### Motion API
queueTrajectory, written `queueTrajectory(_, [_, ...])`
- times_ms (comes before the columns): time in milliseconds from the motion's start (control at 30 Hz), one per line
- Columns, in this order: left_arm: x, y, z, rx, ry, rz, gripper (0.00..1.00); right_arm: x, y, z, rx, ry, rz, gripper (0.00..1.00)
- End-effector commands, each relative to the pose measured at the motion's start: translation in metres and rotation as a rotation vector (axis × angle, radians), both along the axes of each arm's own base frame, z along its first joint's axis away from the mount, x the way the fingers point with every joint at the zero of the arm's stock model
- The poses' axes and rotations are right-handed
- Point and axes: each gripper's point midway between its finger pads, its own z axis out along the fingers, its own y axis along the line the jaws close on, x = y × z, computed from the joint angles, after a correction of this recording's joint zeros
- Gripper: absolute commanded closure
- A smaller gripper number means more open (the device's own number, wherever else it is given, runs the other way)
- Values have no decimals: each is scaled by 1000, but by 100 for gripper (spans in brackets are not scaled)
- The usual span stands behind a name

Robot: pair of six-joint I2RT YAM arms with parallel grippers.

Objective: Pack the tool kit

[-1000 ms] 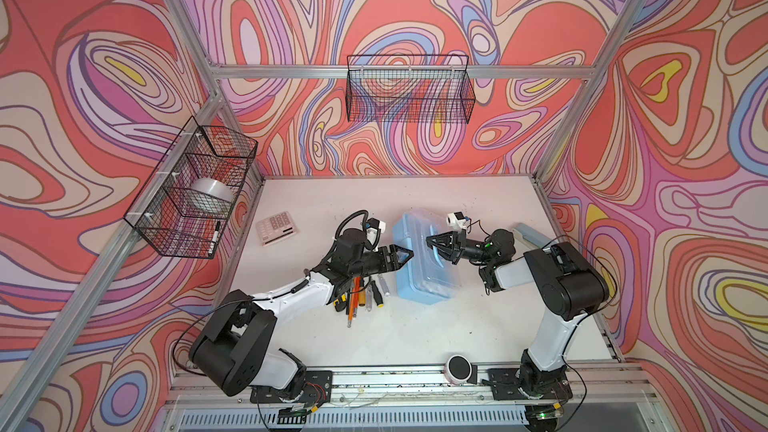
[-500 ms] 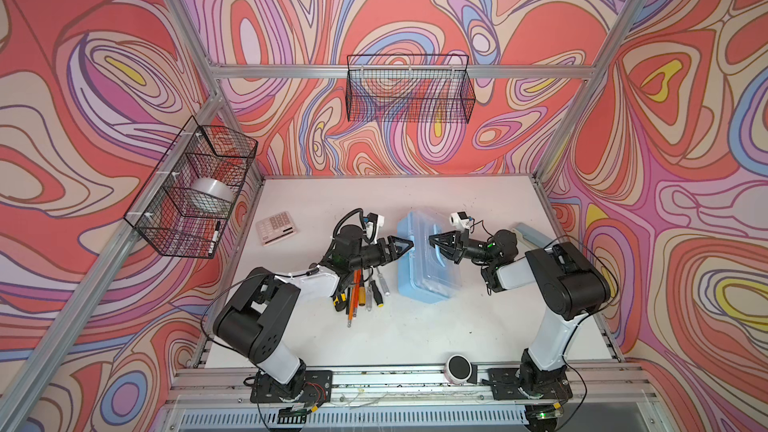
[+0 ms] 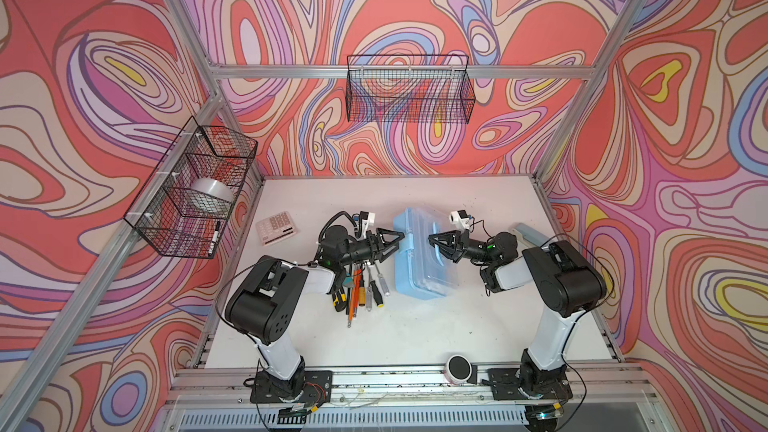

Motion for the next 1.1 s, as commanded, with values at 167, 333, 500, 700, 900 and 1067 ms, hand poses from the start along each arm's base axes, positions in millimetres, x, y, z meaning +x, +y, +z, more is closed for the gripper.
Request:
queueTrajectory(167, [-35, 0, 96, -138, -303, -110, 34, 3, 5, -30, -62, 60, 3, 100])
queueTrajectory(333, [-19, 10, 70, -75, -249, -46, 33, 5, 5, -26, -129, 66, -4, 100])
queueTrajectory(500, [-7, 21, 33, 118, -209, 41, 32, 8, 1, -25, -421, 18, -30, 100])
queueTrajectory(700, [-5, 30, 9, 282, -196, 90, 30, 9, 10, -27, -599, 22, 9, 100])
queueTrajectory(900, [-4, 32, -4, 327, -172, 102, 30, 12, 24, -27, -525, 13, 18, 100])
queueTrajectory(1067, [-2, 27, -12, 346, -163, 91, 25, 10, 34, 5, -362, -45, 43, 100])
